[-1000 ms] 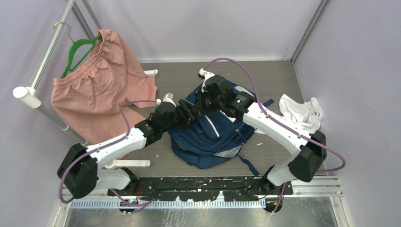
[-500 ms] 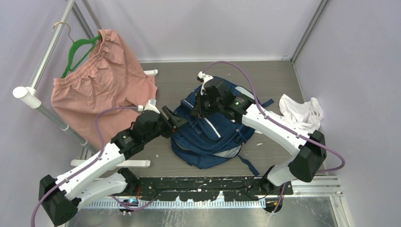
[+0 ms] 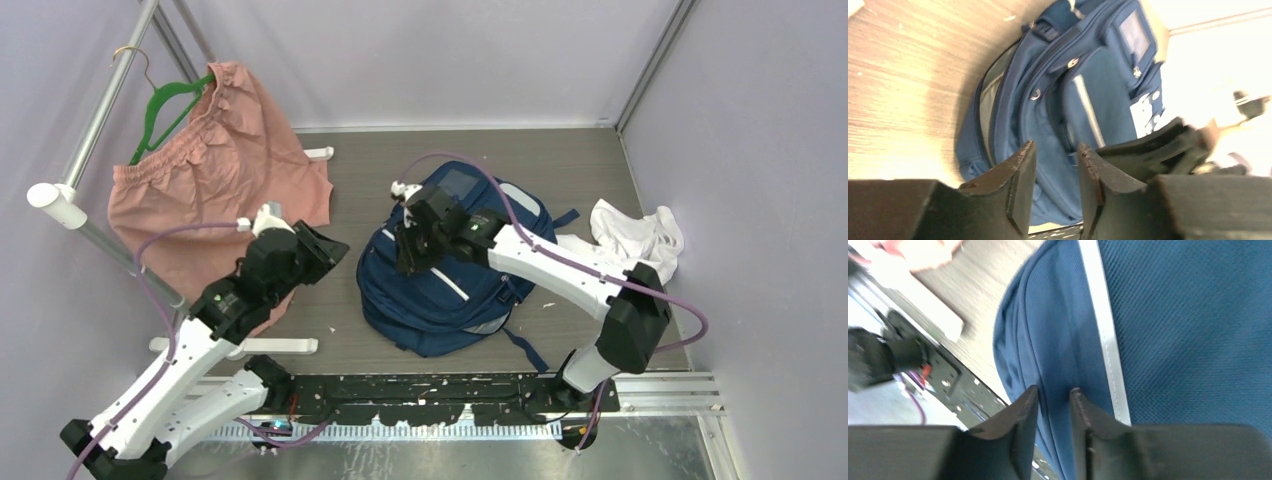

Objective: Pack the student bag
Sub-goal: Place the personal item in the student bag, then adjust the student bag at the center of the board.

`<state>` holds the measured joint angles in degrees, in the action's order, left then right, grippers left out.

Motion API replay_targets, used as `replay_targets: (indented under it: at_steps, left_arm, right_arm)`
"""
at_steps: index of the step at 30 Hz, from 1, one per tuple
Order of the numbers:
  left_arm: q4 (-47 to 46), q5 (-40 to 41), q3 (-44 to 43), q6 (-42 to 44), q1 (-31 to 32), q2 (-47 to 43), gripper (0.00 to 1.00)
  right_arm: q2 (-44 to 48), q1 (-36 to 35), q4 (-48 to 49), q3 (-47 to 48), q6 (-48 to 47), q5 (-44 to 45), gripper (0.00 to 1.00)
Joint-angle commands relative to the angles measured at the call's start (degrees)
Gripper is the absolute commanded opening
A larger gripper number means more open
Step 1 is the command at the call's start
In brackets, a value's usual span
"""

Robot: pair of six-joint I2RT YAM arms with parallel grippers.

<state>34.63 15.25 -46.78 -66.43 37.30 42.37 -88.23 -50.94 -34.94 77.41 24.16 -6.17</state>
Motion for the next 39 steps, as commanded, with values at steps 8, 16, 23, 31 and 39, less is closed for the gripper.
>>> replay_targets:
  at_steps: [8,16,23,31,39]
  left_arm:
    - [0.6,-23.0,-9.9,14.2,-11.8,12.9,0.6]
    - [-6.0,-27.2,-8.4,14.1,-16.8,23.2,0.57]
    - [-16.5,-32.5,0.1,12.6,-17.8,26.9,0.51]
    - [-22.8,-36.5,7.9,11.2,-12.1,25.7,0.39]
    - [-26.6,-24.4,11.8,3.8,13.5,22.4,0.41]
  right_arm:
    - [7.0,-2.6,-3.2,-6.9,-1.4,5.6,0.5]
    - [27.2,-2.7,2.6,-23.8,8.0,18.3,0.5]
    - [37.2,-2.6,0.0,-25.8,11.1,34.8,0.31]
    - [34.1,-2.6,2.5,-22.7,11.9,30.8,0.23]
    - [29.7,-2.6,5.3,-19.9,10.9,23.7,0.2]
